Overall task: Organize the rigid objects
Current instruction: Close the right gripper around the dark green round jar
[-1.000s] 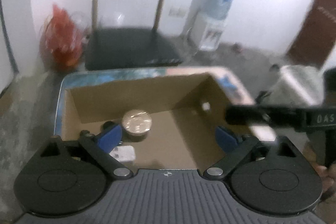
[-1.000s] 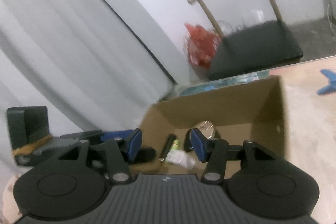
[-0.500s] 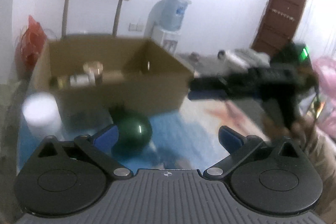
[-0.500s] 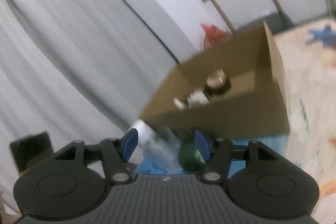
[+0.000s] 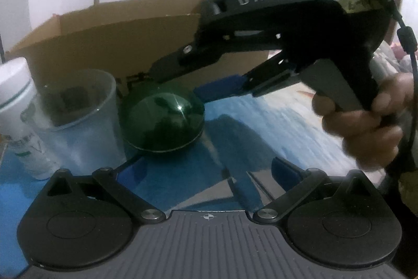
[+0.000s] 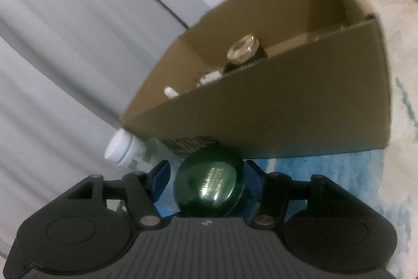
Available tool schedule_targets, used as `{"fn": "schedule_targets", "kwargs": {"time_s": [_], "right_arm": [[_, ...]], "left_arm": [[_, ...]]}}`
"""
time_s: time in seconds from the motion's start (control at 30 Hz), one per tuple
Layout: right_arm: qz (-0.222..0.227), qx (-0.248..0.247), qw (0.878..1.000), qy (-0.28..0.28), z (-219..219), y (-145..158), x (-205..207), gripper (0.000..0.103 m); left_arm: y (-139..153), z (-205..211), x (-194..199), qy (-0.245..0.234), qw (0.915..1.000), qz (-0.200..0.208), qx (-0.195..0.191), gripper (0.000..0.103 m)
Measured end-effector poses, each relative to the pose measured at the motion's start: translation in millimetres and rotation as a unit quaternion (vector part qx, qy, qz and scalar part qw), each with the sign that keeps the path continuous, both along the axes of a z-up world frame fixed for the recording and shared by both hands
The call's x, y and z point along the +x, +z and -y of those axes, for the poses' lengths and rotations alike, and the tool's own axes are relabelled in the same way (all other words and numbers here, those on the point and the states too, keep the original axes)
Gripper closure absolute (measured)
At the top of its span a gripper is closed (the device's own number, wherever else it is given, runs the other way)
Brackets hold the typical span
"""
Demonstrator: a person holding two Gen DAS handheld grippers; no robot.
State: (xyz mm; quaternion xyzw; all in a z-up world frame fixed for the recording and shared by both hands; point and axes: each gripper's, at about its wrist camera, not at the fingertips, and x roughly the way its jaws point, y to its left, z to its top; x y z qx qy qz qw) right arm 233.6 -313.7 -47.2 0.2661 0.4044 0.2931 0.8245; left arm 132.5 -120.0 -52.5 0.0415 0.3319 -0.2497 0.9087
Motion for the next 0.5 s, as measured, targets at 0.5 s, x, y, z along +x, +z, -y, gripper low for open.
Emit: {"fn": "schedule_targets", "kwargs": {"time_s": [0.5], "right_arm": [[-0.015, -0.001, 1.000, 0.001, 15.6, -13.5, -8.0, 0.027]], "left_arm": [[-12.0, 4.9, 21.6, -0.033, 0.9994, 0.001, 0.010, 0.000]]}}
